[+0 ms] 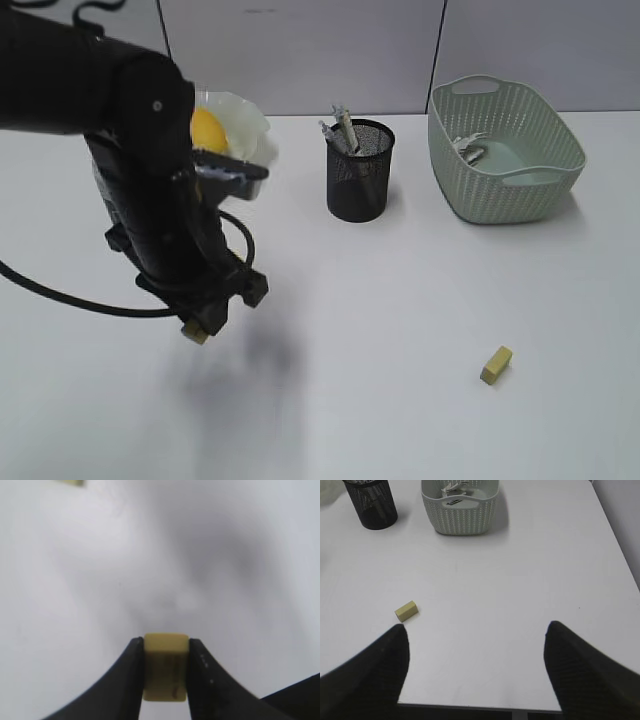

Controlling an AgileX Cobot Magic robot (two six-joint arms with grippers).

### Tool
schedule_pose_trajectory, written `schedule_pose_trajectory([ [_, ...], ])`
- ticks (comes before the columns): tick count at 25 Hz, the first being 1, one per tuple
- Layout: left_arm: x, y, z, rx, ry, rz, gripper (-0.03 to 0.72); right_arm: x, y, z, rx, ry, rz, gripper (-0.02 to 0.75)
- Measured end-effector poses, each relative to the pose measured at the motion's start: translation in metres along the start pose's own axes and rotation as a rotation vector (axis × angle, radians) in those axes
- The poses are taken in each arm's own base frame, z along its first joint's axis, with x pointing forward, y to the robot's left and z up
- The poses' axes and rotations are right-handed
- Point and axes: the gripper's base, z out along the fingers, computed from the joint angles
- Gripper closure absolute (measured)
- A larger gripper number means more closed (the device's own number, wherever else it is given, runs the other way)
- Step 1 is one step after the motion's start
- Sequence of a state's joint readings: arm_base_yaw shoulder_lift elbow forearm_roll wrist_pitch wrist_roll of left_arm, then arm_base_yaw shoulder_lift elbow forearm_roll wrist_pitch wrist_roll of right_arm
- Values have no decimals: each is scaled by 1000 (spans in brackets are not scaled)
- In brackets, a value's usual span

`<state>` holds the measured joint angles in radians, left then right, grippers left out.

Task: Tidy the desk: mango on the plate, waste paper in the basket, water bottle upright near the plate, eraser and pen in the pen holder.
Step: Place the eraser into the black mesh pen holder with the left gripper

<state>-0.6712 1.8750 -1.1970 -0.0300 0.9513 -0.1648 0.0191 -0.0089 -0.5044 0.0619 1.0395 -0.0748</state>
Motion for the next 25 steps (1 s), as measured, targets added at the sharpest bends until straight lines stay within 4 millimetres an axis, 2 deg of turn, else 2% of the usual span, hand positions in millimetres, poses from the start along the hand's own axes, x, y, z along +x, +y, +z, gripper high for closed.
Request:
schedule_pose_trajectory([
  [6, -13, -4, -55, 31, -175, 6, 487, 0, 0, 0, 0, 0, 0, 75],
  [12, -47, -12, -109, 73, -470, 19, 487, 0, 0, 0, 0, 0, 0, 75],
  [15, -64, -17, -129, 107, -649, 23, 487, 0, 0, 0, 0, 0, 0, 75],
  [18, -83, -20, -131, 137, -799, 21, 487, 0, 0, 0, 0, 0, 0, 75],
  [25, -120, -26, -103, 177, -1026, 18, 487, 0, 0, 0, 0, 0, 0, 75],
])
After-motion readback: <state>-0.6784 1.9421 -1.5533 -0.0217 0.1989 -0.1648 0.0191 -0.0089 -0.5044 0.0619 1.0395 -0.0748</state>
